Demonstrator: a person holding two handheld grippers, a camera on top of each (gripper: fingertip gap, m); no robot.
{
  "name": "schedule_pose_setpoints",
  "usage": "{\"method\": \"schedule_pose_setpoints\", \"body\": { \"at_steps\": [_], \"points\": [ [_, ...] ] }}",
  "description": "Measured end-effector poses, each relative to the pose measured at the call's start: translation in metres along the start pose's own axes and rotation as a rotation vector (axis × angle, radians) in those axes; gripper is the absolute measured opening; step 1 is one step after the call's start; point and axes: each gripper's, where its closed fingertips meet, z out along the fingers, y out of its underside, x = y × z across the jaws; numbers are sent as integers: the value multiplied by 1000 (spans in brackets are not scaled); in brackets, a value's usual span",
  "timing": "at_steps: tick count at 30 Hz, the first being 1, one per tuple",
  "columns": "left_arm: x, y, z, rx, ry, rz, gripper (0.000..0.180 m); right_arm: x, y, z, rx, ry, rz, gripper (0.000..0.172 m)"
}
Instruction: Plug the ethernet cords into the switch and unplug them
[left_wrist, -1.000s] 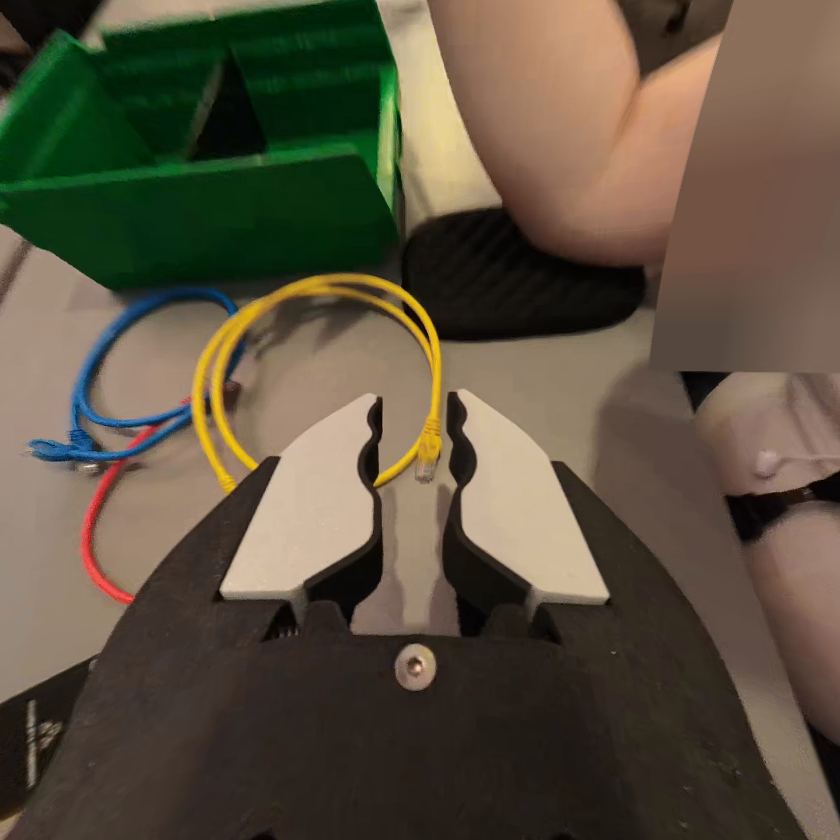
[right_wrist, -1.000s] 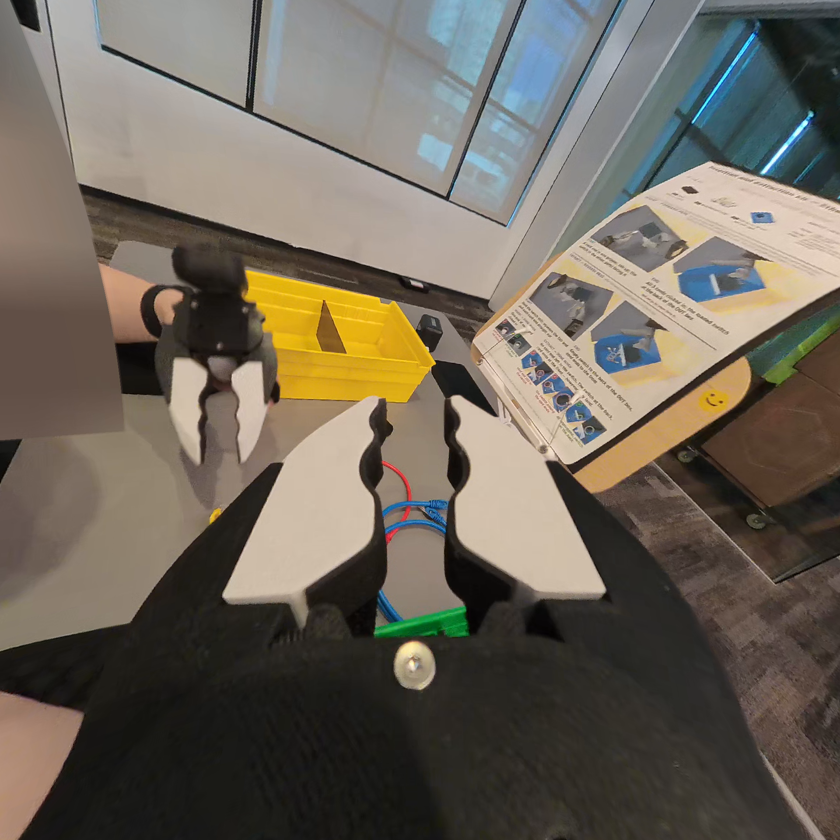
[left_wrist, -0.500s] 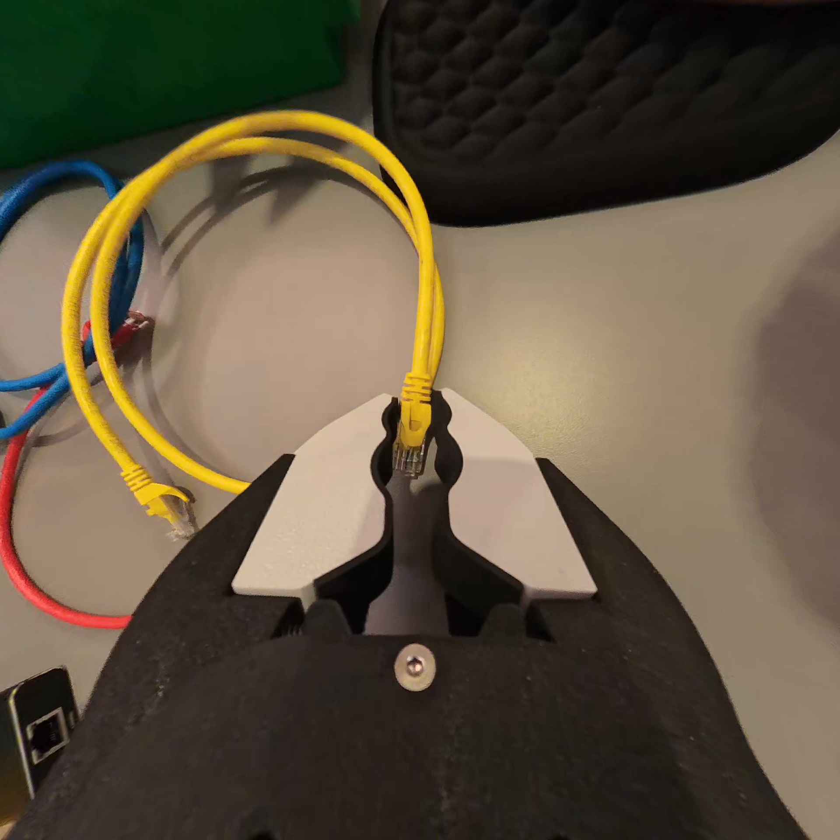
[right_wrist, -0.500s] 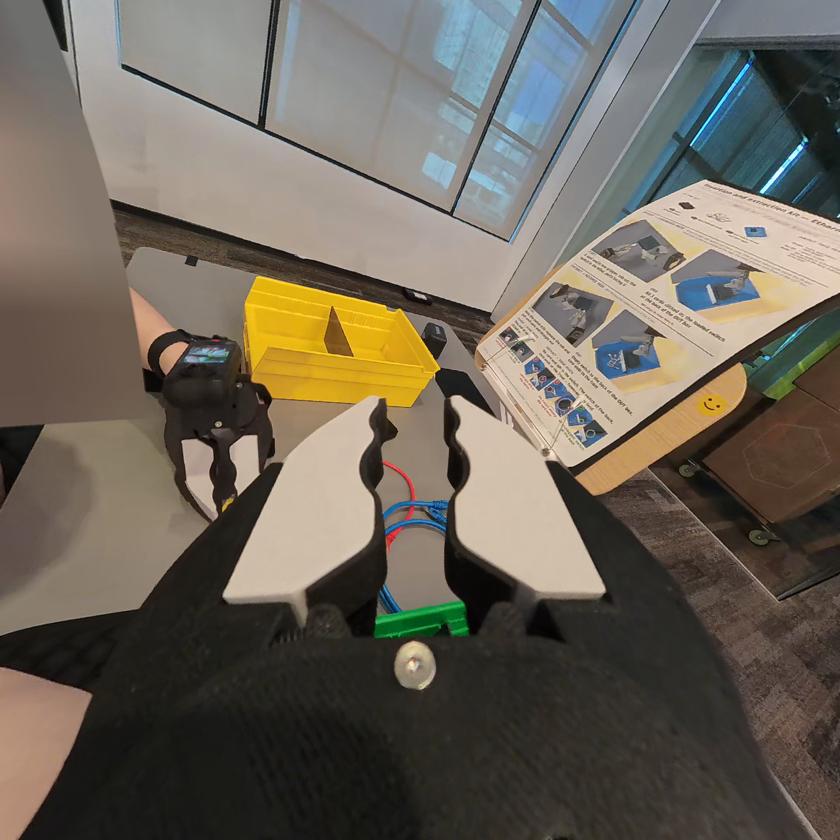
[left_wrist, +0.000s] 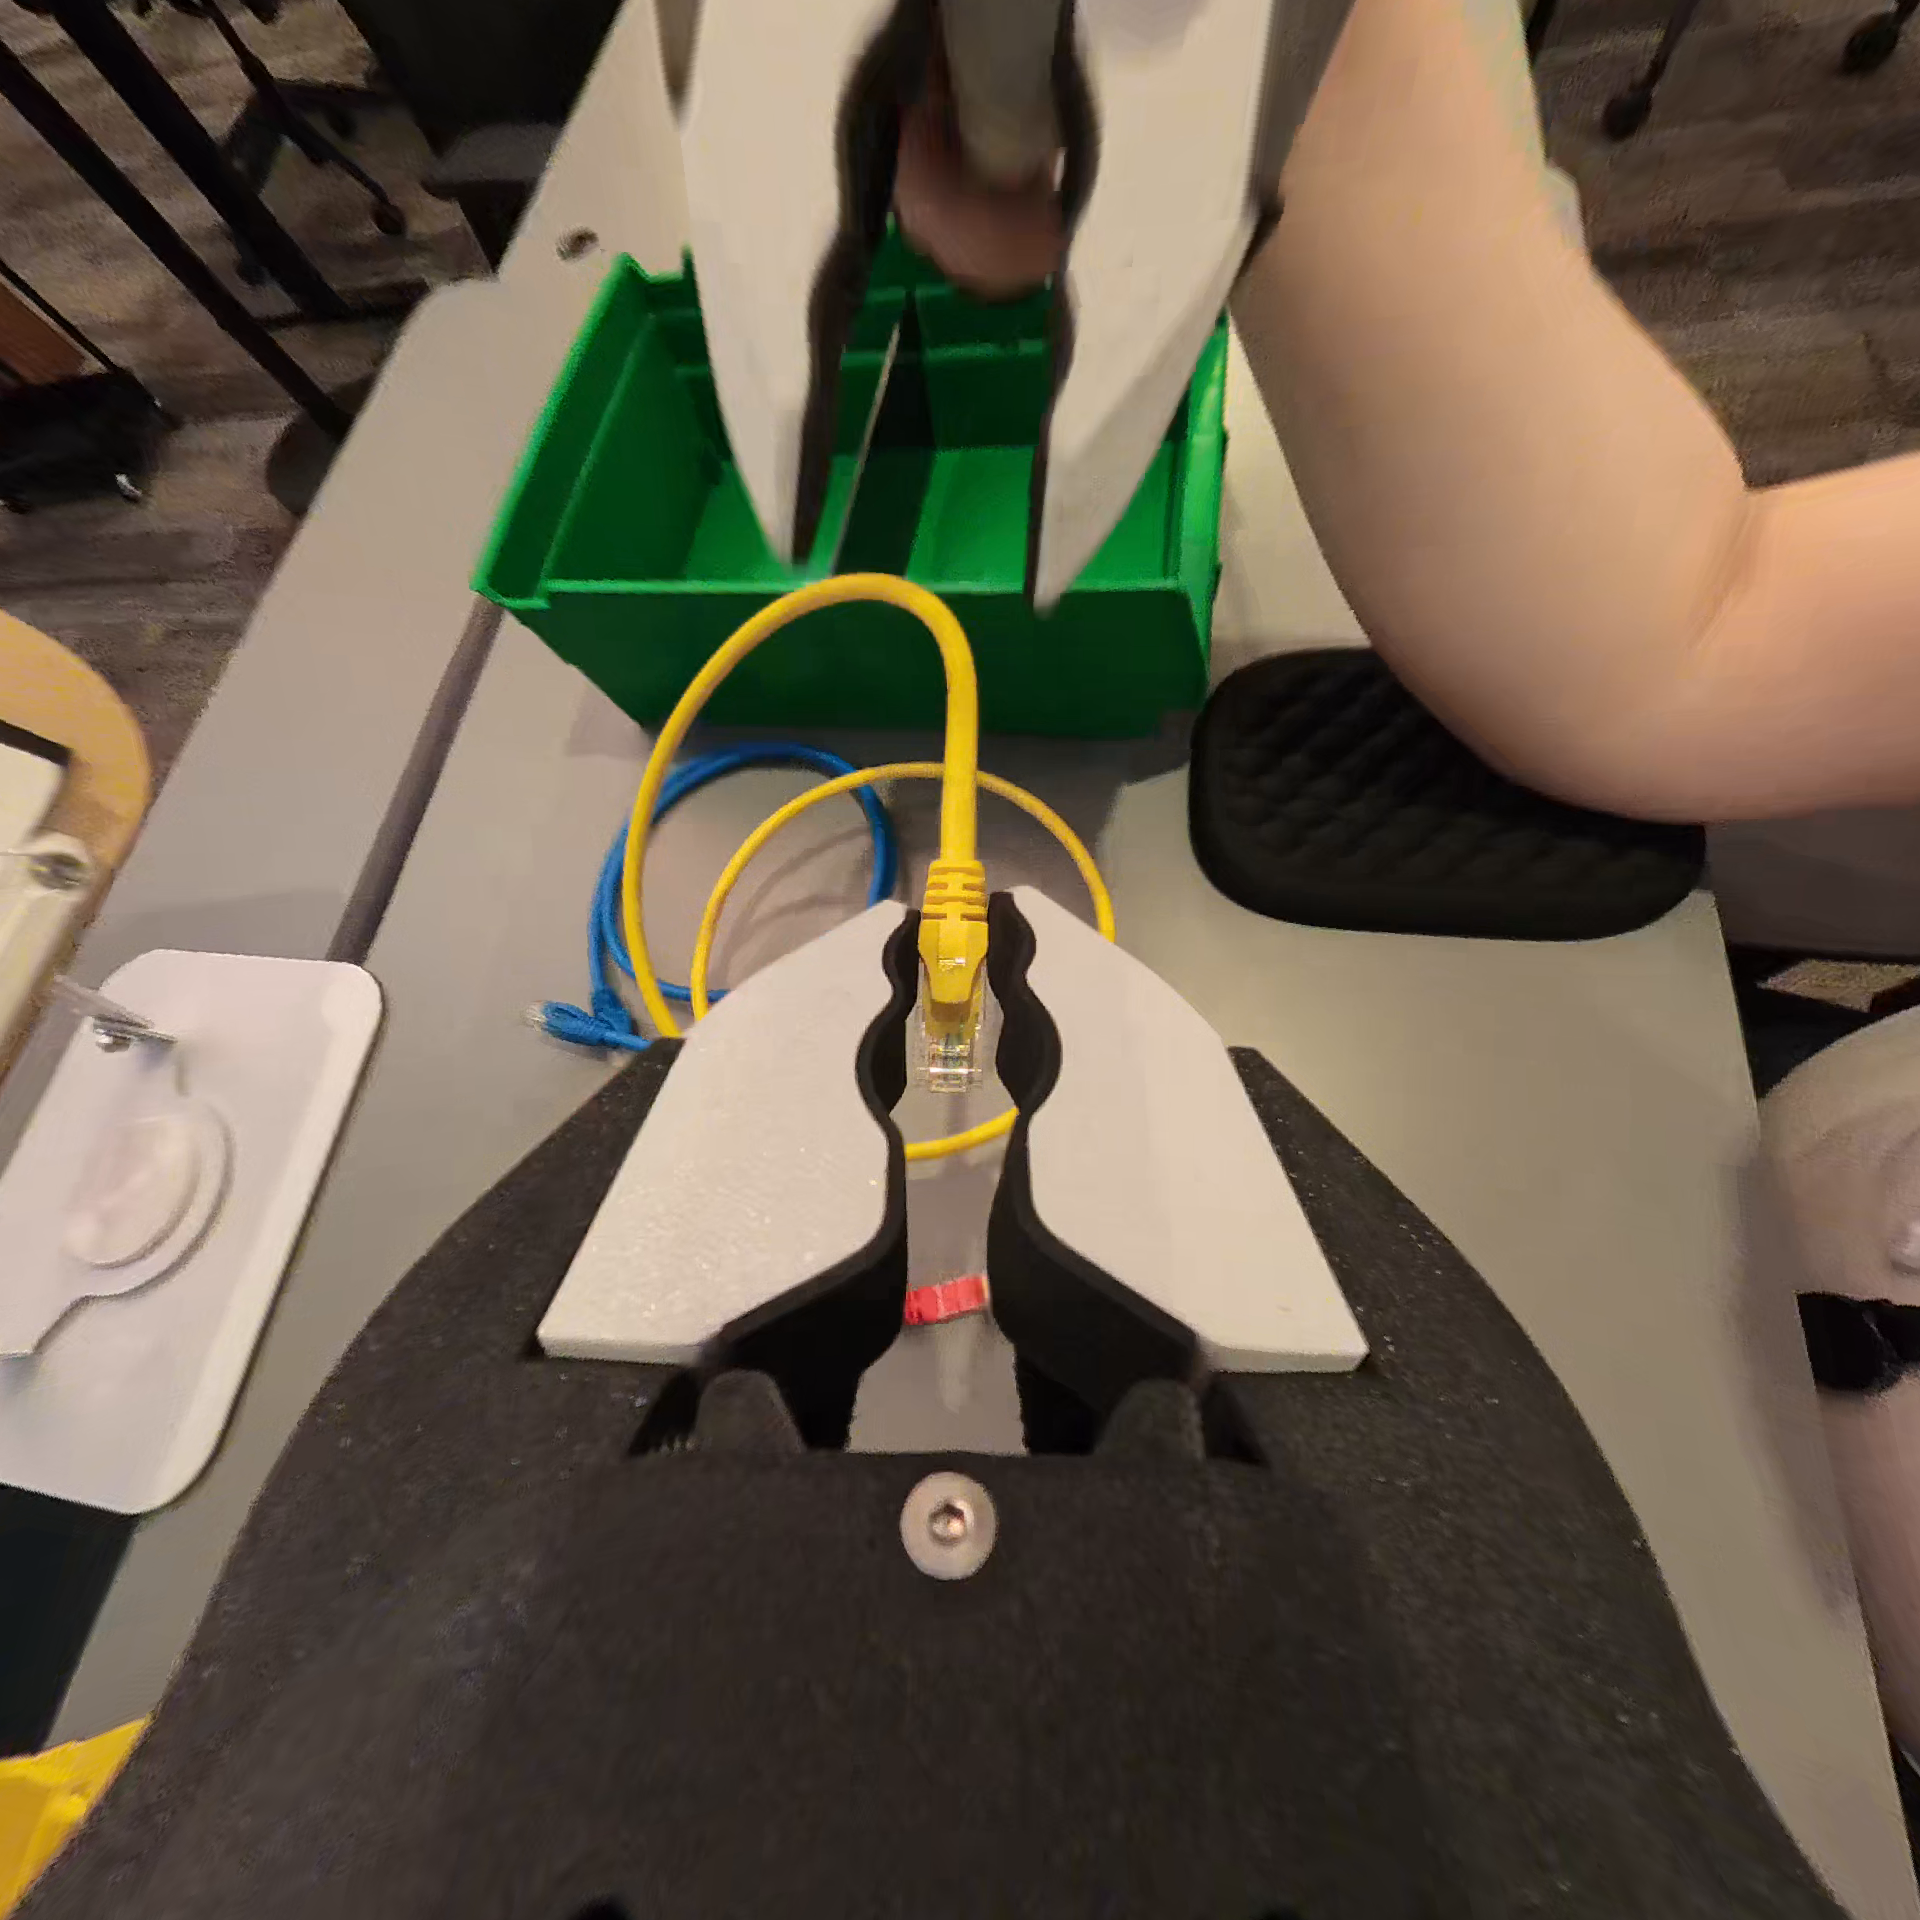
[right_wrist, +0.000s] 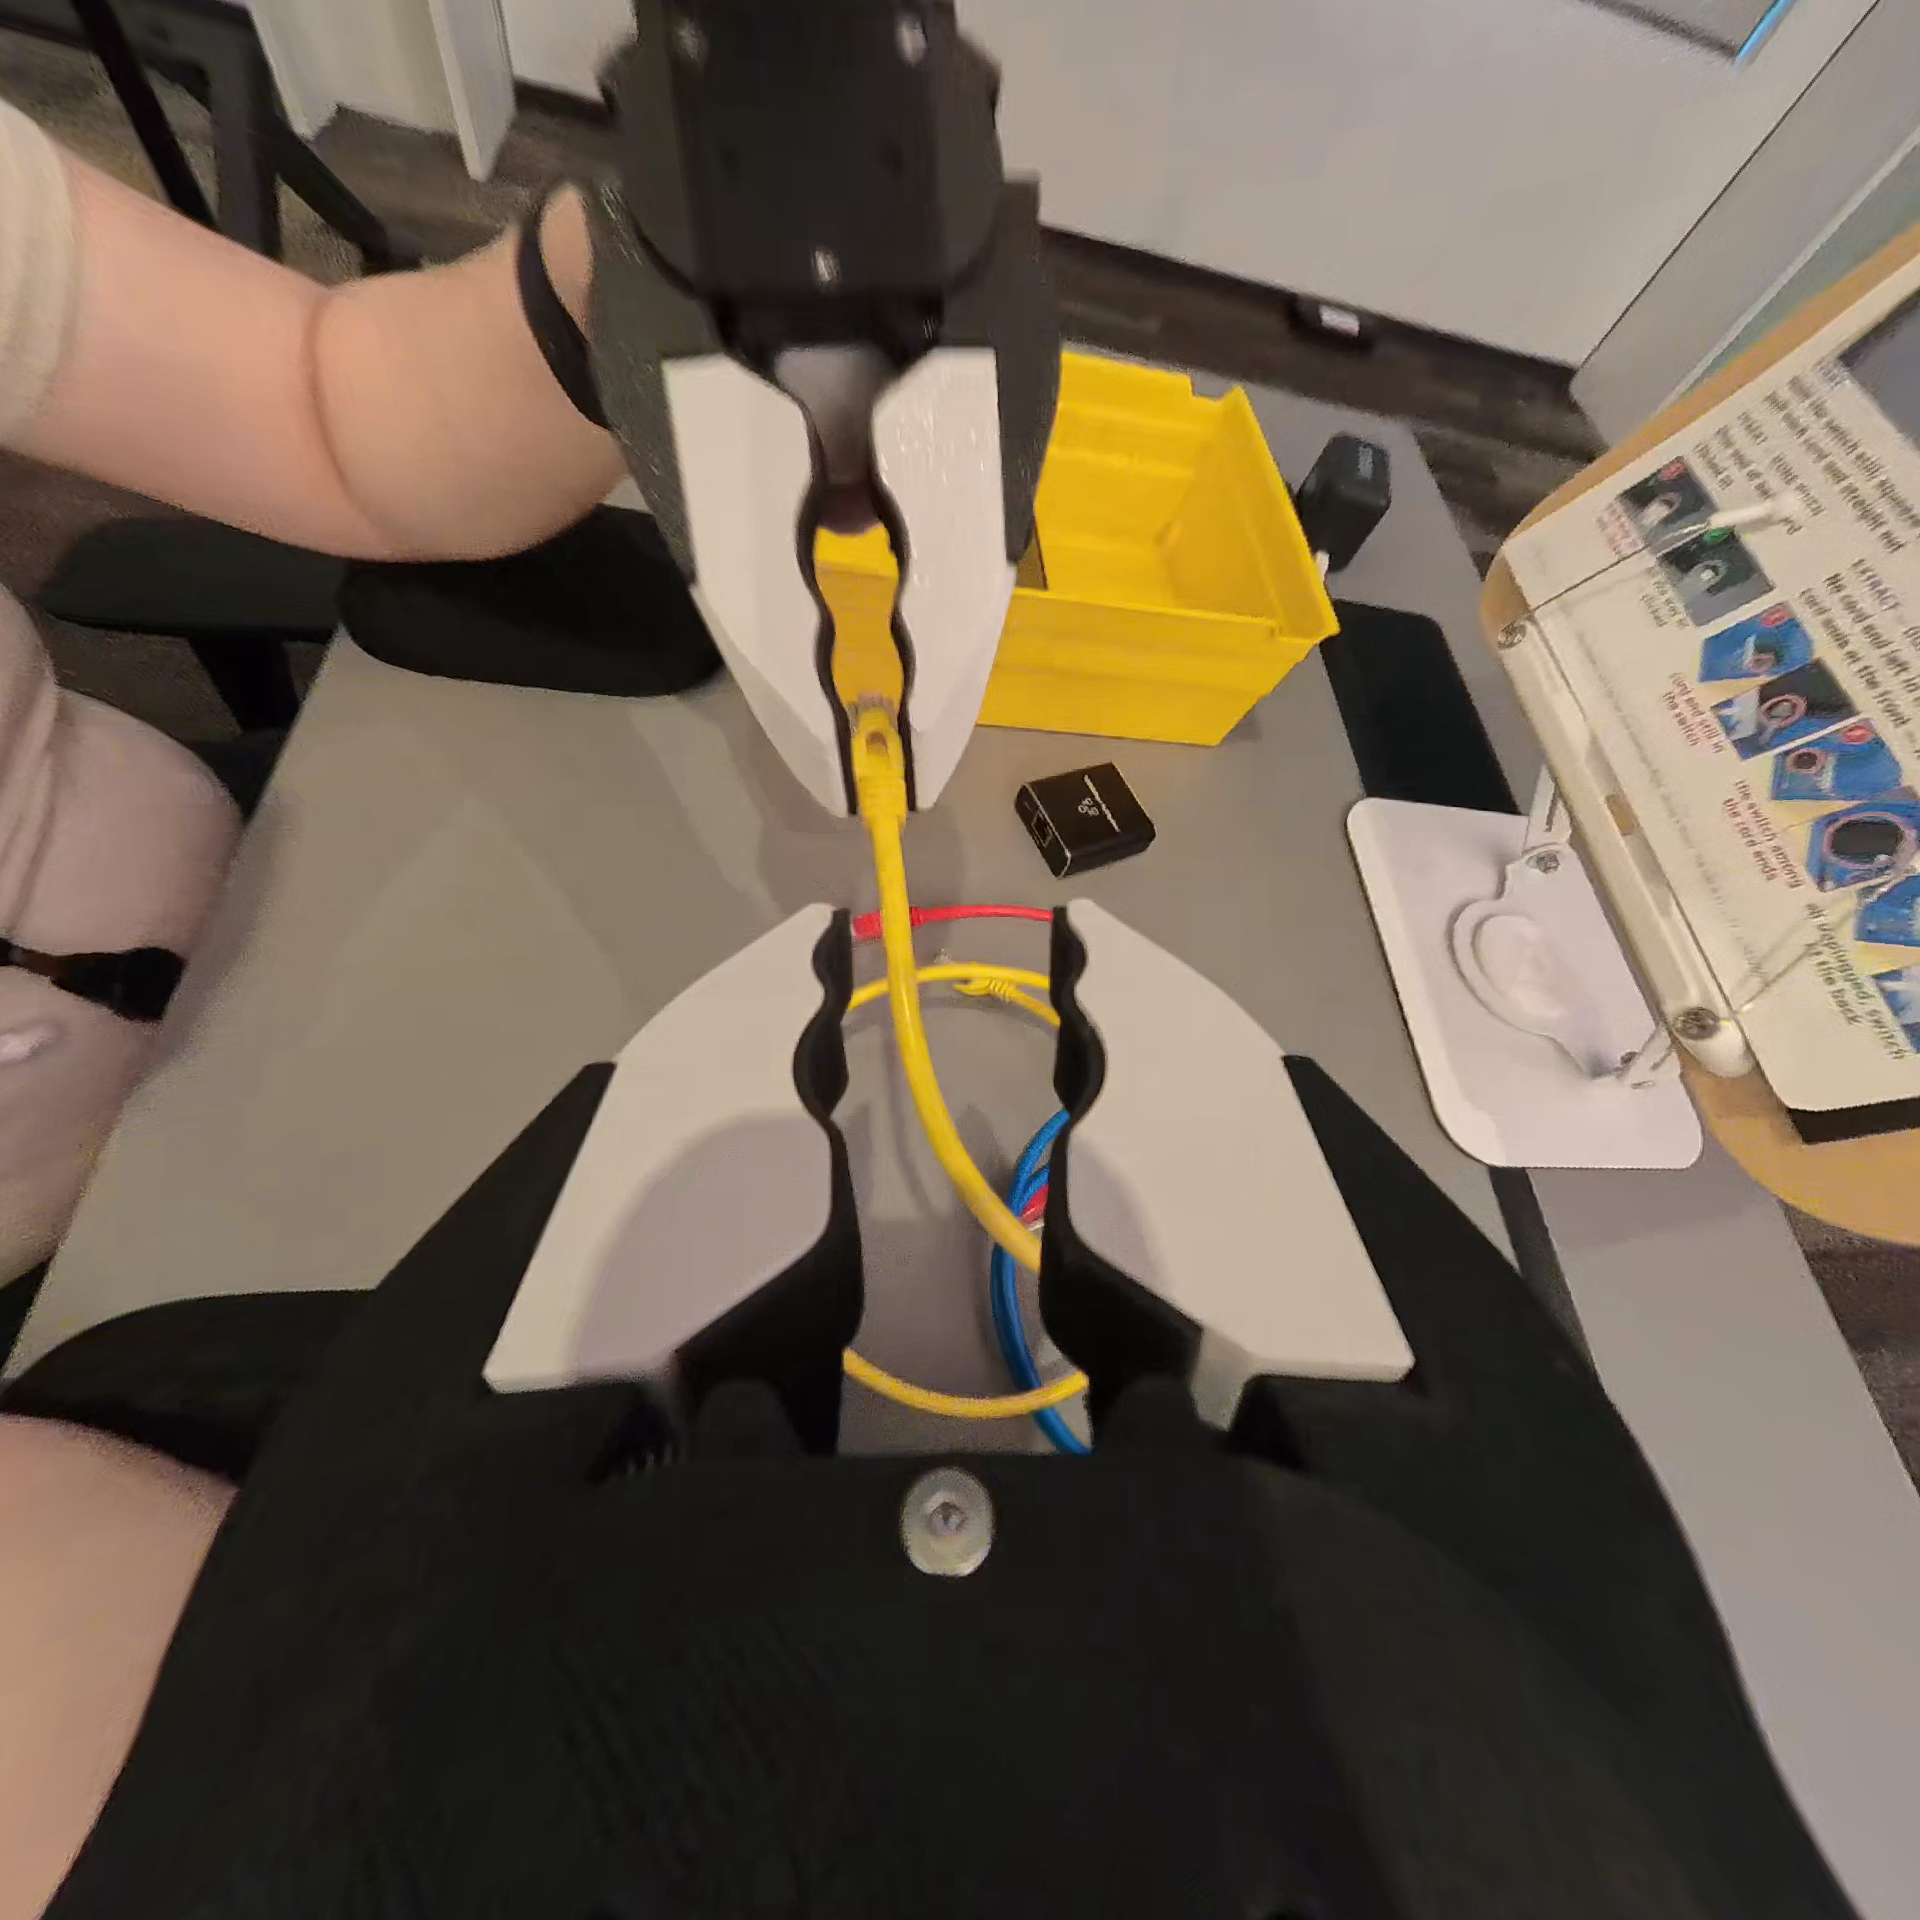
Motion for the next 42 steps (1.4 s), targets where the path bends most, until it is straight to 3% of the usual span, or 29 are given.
{"method": "schedule_pose_setpoints", "body": {
  "at_steps": [4,6,10,15,22,29,33,34,36,38,42],
  "points": [
    [-6,-6,-12,80,-23,-5,12,-1,5,27,-28,-94,51,34],
    [-10,-1,-15,84,-29,-8,12,-7,8,33,-50,-168,61,7],
    [-14,1,-24,132,-27,-21,14,-3,1,38,-20,-182,82,7],
    [-18,25,-30,36,-32,-16,23,3,6,32,-46,-108,51,7],
    [-19,11,-28,159,3,-49,22,4,6,28,-48,-76,35,7],
    [-25,7,-25,190,-28,-58,13,11,7,30,-40,-40,35,7],
    [-38,2,-35,235,-75,-123,13,37,-31,16,145,152,19,33],
    [-42,2,-39,248,-87,-139,13,23,-51,10,250,96,-4,28],
    [-49,1,-50,288,-93,-179,13,-29,-82,6,413,-192,-55,15],
    [-57,1,-62,329,-104,-216,13,-61,-82,27,374,-390,-57,22],
    [-70,3,-86,381,-149,-244,13,-38,-48,100,185,-336,72,31]
  ]
}}
